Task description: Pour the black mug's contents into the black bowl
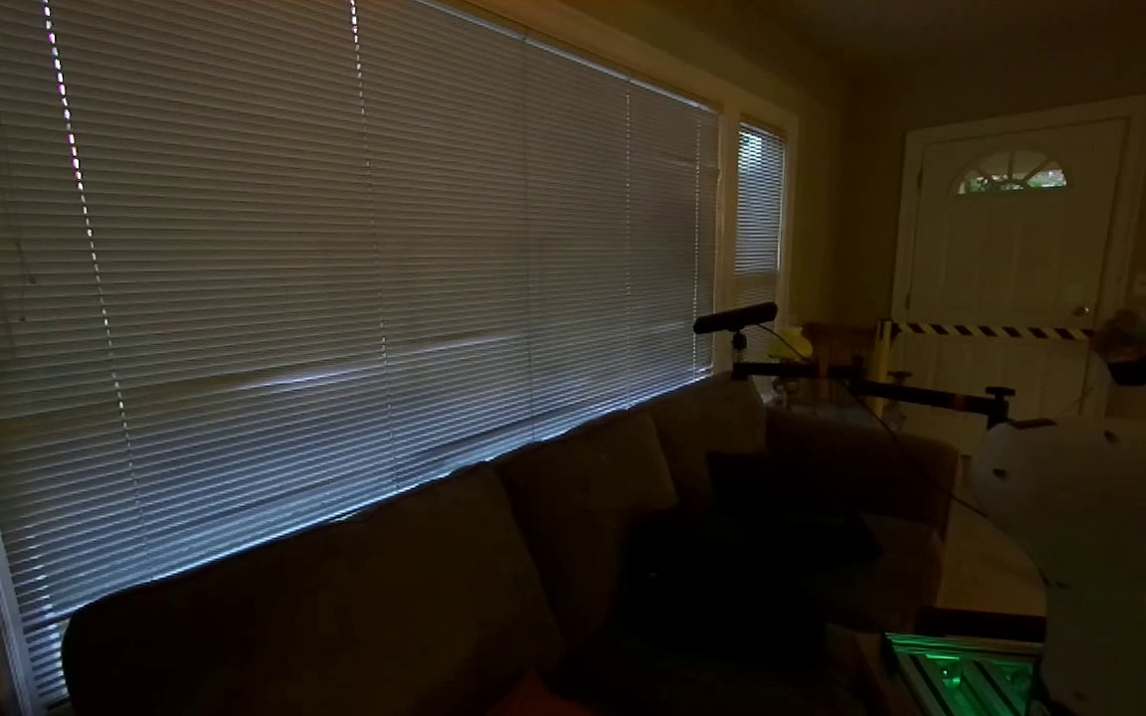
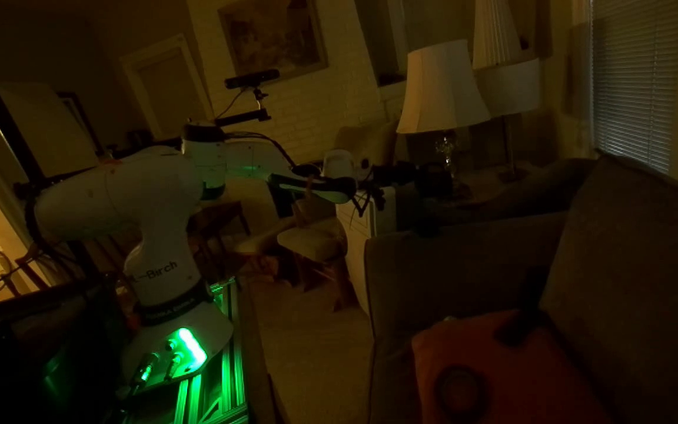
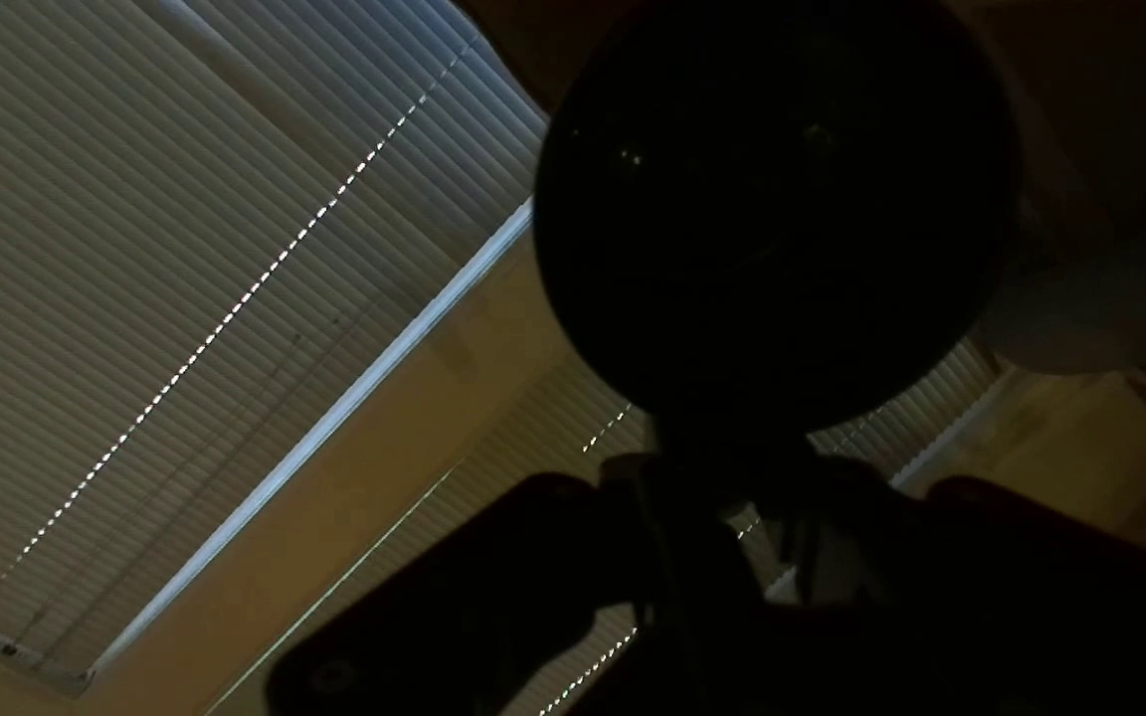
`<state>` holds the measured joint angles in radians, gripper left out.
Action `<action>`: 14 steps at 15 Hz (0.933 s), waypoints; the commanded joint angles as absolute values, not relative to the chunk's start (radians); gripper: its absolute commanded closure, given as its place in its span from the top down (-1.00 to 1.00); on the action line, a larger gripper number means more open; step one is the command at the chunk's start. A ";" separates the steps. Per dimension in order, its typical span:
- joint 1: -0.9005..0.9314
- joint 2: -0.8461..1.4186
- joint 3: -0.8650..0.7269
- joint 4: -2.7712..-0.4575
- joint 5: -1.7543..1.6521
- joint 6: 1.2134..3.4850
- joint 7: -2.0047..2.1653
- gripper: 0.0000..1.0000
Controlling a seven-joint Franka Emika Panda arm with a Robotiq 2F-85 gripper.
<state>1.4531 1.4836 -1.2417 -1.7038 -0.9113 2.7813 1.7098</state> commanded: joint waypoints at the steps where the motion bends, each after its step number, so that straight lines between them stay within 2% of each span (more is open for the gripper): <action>1: 1.446 1.486 -1.232 -1.668 -1.013 2.708 1.787 -0.90; 14: 1.378 1.484 -1.165 -1.527 -1.335 2.543 1.974 -0.90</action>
<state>1.3941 1.4837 -1.1770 -1.5636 -1.2292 2.6133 1.9198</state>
